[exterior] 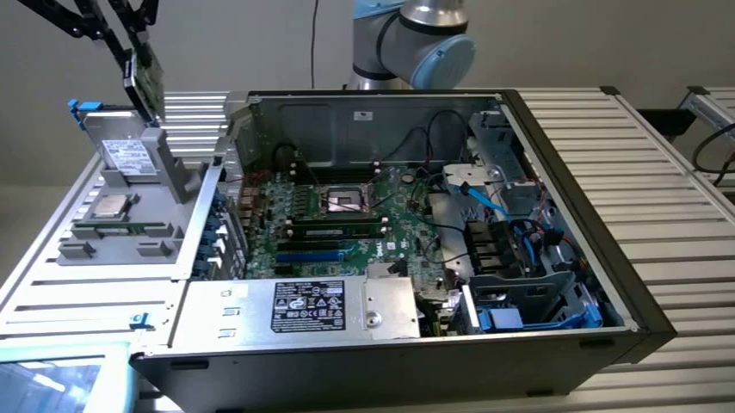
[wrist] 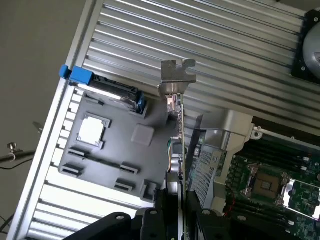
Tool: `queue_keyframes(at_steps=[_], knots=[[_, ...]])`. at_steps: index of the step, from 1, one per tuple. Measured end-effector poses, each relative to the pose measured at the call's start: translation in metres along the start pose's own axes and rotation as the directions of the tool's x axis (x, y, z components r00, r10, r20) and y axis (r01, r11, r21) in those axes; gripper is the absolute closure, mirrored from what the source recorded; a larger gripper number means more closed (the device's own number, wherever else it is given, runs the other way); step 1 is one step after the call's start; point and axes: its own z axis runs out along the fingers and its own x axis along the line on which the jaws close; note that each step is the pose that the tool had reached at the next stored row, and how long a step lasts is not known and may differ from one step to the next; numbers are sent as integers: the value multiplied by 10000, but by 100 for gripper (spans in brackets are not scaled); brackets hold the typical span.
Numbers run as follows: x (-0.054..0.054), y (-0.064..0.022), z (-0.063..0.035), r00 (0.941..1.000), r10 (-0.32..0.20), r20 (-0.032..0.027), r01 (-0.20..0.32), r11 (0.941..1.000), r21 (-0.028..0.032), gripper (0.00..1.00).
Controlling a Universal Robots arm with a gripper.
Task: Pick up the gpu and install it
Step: 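Pick up the gpu and move the gpu toward the slot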
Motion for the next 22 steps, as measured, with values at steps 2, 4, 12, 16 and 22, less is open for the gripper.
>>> queue_keyframes(at_steps=[2, 4, 12, 16, 22], knots=[[1, 0, 0, 9995, -306, -23, 306, 9995, -33, 72], [0, 0, 0, 9981, -608, -41, 607, 9981, -75, 72], [0, 1, 0, 9852, -1711, -101, 1709, 9851, -216, 72], [0, 1, 0, 9708, -2398, -122, 2394, 9705, -286, 72], [0, 1, 0, 9387, -3446, -143, 3438, 9382, -385, 72]])
